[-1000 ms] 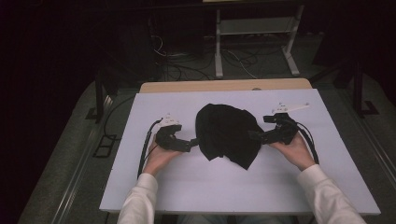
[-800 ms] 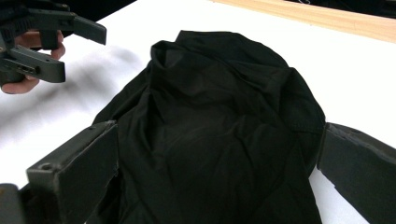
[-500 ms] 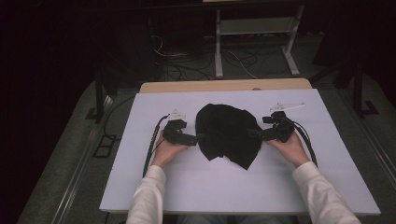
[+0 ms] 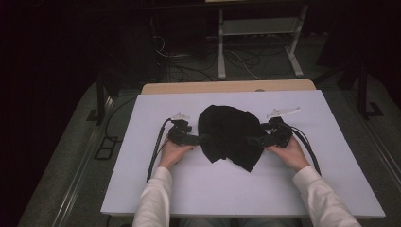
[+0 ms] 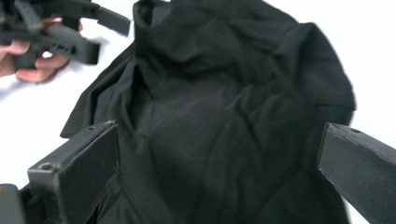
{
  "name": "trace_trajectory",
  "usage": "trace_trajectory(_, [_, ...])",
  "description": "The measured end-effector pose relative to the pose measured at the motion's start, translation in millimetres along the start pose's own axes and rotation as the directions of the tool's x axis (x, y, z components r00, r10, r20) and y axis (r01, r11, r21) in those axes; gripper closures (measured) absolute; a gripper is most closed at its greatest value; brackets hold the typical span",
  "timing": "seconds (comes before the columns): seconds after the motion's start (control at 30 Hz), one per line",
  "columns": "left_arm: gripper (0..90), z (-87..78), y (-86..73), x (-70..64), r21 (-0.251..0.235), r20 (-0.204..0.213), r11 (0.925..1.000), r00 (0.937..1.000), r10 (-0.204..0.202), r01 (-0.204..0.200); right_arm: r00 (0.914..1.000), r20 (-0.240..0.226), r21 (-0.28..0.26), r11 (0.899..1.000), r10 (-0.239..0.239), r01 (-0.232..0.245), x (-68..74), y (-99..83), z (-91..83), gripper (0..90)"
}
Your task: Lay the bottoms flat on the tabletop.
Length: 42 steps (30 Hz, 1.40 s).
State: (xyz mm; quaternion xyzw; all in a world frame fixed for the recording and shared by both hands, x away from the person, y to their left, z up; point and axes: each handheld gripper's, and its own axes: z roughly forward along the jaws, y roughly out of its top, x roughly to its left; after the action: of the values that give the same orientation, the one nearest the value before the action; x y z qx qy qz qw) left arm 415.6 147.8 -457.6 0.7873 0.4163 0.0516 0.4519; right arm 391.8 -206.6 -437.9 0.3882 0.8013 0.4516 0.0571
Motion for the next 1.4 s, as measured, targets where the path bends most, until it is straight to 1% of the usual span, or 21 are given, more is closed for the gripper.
trace_trajectory(0.03, [6.8, 1.2, -0.6, 0.4, 0.004, -0.001, 1.0, 1.0, 0.0, 0.0, 1.0, -0.006, 0.012, 1.0, -0.004, 0.004, 1.2, -1.0, 2.0, 0.0])
trace_trajectory(0.07, [12.6, 2.2, -0.8, 0.9, 0.01, -0.008, 0.9999, 1.0, -0.004, 0.004, 0.9997, -0.019, 0.026, 1.0, -0.014, 0.015, 2.9, -3.7, 5.8, 3.8])
trace_trajectory(0.13, [14.3, 1.4, -0.5, 2.0, 0.0, -0.004, 0.9999, 0.9999, -0.013, 0.013, 0.9994, -0.032, 0.035, 0.999, -0.014, 0.015, 3.8, -4.9, 7.4, 5.2])
trace_trajectory(0.2, [20.3, 1.8, -0.4, 2.4, -0.001, -0.026, 0.9995, 0.9992, -0.032, 0.032, 0.9984, -0.053, 0.051, 0.998, -0.019, 0.021, 5.6, -6.1, 9.7, 10.5])
trace_trajectory(0.27, [23.9, 1.8, -0.5, 3.2, -0.001, -0.012, 0.9995, 0.9994, -0.031, 0.031, 0.9975, -0.064, 0.06, 0.998, -0.031, 0.035, 7.4, -6.6, 10.7, 14.5])
trace_trajectory(0.4, [36.6, 3.4, 0.2, 4.1, -0.001, -0.001, 0.9995, 0.9995, -0.031, 0.031, 0.9949, -0.093, 0.078, 0.996, -0.04, 0.047, 8.5, -7.9, 11.1, 24.9])
trace_trajectory(0.43, [39.8, 4.2, 1.2, 4.1, 0.003, 0.006, 0.9995, 0.9994, -0.033, 0.033, 0.9951, -0.087, 0.082, 0.995, -0.045, 0.053, 9.2, -8.4, 11.0, 29.7])
trace_trajectory(0.47, [48.7, 6.6, 2.5, 2.9, 0.017, 0.018, 0.9994, 0.9994, -0.031, 0.031, 0.9939, -0.1, 0.09, 0.994, -0.047, 0.056, 9.0, -9.3, 10.3, 44.7])
trace_trajectory(0.5, [52.8, 8.1, 3.1, 1.6, 0.022, 0.017, 0.9995, 0.9996, -0.022, 0.021, 0.9933, -0.106, 0.098, 0.994, -0.044, 0.055, 8.4, -9.5, 10.2, 48.9])
trace_trajectory(0.57, [62.1, 9.7, 4.1, 0.4, 0.03, 0.024, 0.9994, 0.9995, -0.018, 0.017, 0.9929, -0.11, 0.11, 0.992, -0.047, 0.059, 6.8, -10.1, 9.2, 63.7])
trace_trajectory(0.63, [73.5, 12.9, 5.7, -1.2, 0.046, 0.032, 0.9989, 0.9994, -0.012, 0.011, 0.9913, -0.125, 0.122, 0.991, -0.04, 0.056, 4.3, -9.9, 7.1, 74.5])
trace_trajectory(0.67, [73.5, 14.4, 6.0, -1.5, 0.052, 0.034, 0.9986, 0.9994, -0.01, 0.008, 0.9913, -0.125, 0.122, 0.991, -0.04, 0.056, 4.3, -9.9, 7.1, 74.5])
trace_trajectory(0.7, [79.3, 15.4, 6.0, -1.5, 0.057, 0.042, 0.9983, 0.999, -0.014, 0.012, 0.9904, -0.132, 0.124, 0.991, -0.04, 0.057, 3.1, -9.5, 5.1, 78.3])
trace_trajectory(0.73, [86.5, 15.9, 5.8, -1.3, 0.058, 0.038, 0.9983, 0.9992, -0.012, 0.009, 0.9884, -0.147, 0.125, 0.991, -0.036, 0.055, 1.9, -8.5, 1.1, 86.4])
trace_trajectory(0.8, [87.2, 15.4, 6.0, -1.1, 0.059, 0.036, 0.9983, 0.9993, -0.007, 0.005, 0.9888, -0.145, 0.122, 0.991, -0.038, 0.056, 1.5, -7.9, -0.8, 86.7])
trace_trajectory(0.93, [88.4, 11.3, 7.7, -2.4, 0.062, 0.003, 0.9978, 0.9997, 0.024, -0.025, 0.9904, -0.135, 0.139, 0.989, -0.029, 0.048, -0.4, -5.6, -6.7, 87.4])
trace_trajectory(1.07, [88.5, 3.9, 9.6, -1.0, 0.05, -0.004, 0.9985, 0.9997, 0.022, -0.022, 0.9948, -0.1, 0.132, 0.991, -0.016, 0.029, -5.5, -2.8, -15.6, 87.4])
trace_trajectory(1.1, [88.5, 0.0, 10.6, -0.6, 0.044, -0.006, 0.9988, 0.9997, 0.022, -0.022, 0.9963, -0.086, 0.126, 0.992, 0.004, 0.006, -9.3, -1.7, -21.6, 87.4])
trace_trajectory(1.23, [88.5, -5.7, 11.9, -1.4, 0.02, -0.005, 0.9997, 0.9999, 0.012, -0.012, 0.9981, -0.044, 0.088, 0.995, 0.043, -0.039, -21.1, -1.1, -39.9, 87.4])
trace_trajectory(1.37, [88.5, -9.8, 14.1, -5.3, 0.012, -0.012, 0.9994, 0.9994, 0.033, -0.032, 0.9977, -0.015, 0.07, 0.995, 0.066, -0.065, -29.3, -2.4, -51.4, 87.4])
trace_trajectory(1.4, [88.5, -10.9, 14.3, -5.8, 0.011, -0.013, 0.9994, 0.9993, 0.034, -0.034, 0.9967, -0.003, 0.059, 0.995, 0.081, -0.081, -34.7, -4.0, -58.1, 87.4])
